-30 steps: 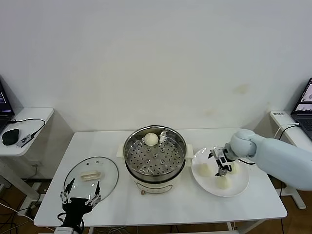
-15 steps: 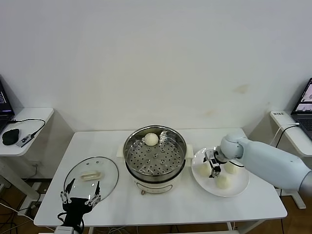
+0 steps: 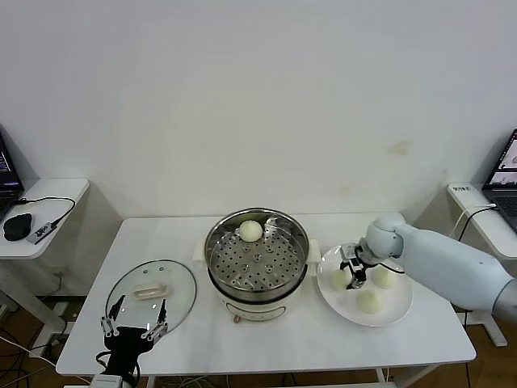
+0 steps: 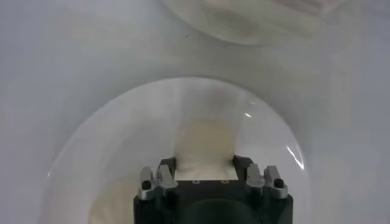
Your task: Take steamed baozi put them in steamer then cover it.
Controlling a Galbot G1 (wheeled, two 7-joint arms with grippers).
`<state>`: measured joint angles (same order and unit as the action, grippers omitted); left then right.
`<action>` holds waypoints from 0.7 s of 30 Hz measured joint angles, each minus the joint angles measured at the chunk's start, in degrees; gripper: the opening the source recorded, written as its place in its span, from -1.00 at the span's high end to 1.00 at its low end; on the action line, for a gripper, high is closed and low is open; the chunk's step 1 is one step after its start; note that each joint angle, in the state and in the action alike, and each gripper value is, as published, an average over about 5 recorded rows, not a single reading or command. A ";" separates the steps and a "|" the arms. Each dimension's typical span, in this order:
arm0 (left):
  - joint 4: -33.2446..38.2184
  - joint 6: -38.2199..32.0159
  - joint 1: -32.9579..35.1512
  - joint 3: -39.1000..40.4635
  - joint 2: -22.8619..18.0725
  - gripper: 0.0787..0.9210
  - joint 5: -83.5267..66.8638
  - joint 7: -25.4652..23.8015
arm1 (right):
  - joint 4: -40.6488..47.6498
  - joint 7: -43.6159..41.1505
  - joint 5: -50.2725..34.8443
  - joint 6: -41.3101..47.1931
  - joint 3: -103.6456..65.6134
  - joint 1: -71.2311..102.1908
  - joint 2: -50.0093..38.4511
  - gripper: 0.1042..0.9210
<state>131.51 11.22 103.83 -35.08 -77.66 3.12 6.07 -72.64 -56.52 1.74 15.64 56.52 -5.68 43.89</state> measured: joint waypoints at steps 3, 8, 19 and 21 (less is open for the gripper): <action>-0.07 -0.01 -0.08 0.07 -0.10 -0.77 -0.05 0.05 | -1.04 -0.49 -1.02 0.39 0.73 -2.30 -1.10 -0.18; -0.10 -0.02 -0.39 0.67 -0.19 -0.77 0.05 0.14 | -3.27 -0.99 -3.46 1.24 2.93 -7.70 -3.25 -0.19; 0.36 -0.02 -0.60 1.18 0.37 -0.77 -0.13 0.17 | -8.76 -0.45 -12.29 5.07 9.28 -23.35 -3.20 -0.22; 0.47 -0.02 -0.56 1.18 0.46 -0.77 -0.19 0.17 | -9.77 -0.06 -14.24 6.13 10.22 -25.34 -2.23 -0.22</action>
<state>131.98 11.20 103.27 -33.90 -77.20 2.93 6.24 -82.41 -56.58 -12.50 21.77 66.74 -31.02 41.66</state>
